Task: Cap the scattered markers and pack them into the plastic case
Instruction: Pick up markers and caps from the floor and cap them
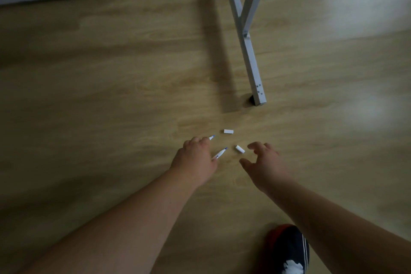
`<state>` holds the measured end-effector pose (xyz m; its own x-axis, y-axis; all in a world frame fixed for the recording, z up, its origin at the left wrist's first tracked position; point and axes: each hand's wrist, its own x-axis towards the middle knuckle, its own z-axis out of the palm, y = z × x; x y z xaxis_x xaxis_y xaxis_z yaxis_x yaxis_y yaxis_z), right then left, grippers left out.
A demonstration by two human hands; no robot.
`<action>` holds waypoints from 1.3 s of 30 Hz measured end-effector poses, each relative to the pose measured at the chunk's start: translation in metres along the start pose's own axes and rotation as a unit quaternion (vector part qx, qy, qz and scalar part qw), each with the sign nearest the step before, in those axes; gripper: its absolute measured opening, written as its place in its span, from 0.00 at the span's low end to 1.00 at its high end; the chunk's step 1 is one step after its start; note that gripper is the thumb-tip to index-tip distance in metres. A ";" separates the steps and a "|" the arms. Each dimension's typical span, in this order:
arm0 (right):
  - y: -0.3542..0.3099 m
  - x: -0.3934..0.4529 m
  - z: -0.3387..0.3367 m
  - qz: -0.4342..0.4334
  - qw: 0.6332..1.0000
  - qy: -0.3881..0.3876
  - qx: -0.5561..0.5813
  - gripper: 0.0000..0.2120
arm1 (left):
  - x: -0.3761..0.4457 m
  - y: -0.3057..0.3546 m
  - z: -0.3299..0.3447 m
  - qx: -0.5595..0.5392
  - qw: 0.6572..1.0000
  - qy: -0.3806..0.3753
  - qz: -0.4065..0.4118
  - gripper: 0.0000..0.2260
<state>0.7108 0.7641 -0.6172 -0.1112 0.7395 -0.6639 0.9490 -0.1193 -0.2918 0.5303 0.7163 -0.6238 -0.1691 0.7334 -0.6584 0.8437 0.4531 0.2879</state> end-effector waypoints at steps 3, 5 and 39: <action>0.009 0.017 0.011 0.009 1.000 -0.001 -0.005 0.23 | 0.013 0.003 0.026 0.011 1.000 0.011 0.005 0.18; 0.014 0.028 0.018 0.015 1.000 0.003 -0.014 0.22 | 0.021 0.001 0.040 0.021 1.000 0.018 0.004 0.12; -0.044 0.076 -0.037 0.082 0.815 -0.165 0.549 0.08 | 0.082 0.003 -0.042 -0.615 0.788 -0.016 0.005 0.03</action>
<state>0.6715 0.8502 -0.6297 -0.2547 0.4576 -0.8519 0.1434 -0.8533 -0.5013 0.4975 0.7987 -0.6478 -0.1356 0.7352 -0.6642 -0.2918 0.6110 0.7359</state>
